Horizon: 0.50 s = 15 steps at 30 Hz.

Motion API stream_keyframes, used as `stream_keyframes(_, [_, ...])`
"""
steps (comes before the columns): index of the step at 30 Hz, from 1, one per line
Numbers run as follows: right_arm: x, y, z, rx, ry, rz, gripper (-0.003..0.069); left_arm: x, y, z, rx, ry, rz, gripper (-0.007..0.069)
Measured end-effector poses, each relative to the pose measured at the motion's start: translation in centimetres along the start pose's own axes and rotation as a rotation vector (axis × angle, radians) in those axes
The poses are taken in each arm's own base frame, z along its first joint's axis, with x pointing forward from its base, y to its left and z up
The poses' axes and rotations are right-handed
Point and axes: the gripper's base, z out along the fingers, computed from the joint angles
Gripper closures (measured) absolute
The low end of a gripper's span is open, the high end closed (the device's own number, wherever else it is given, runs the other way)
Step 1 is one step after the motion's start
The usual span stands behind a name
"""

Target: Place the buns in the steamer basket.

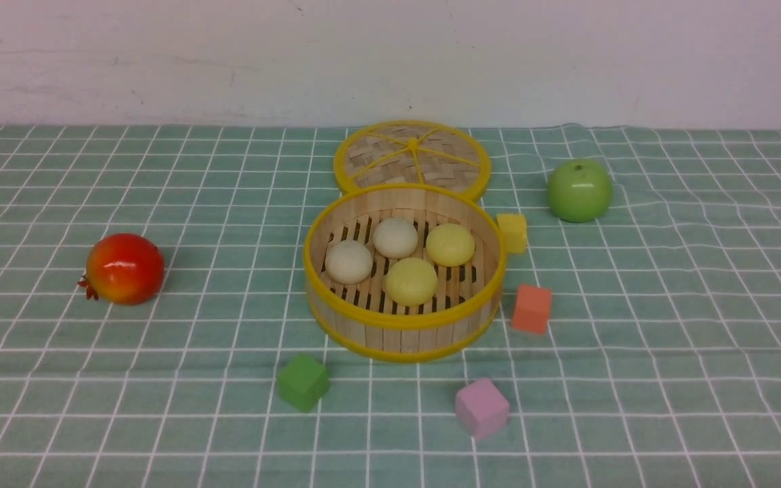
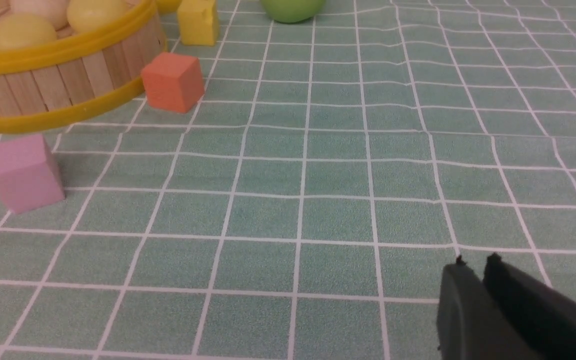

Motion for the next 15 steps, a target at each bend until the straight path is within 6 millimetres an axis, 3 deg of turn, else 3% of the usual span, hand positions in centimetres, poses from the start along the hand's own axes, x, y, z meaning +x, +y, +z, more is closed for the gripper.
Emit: stream_keyframes(15, [0.00,0.00,0.00,0.000,0.000,0.000,0.0571,0.00,0.00,0.00,0.000,0.000,0.000,0.0638])
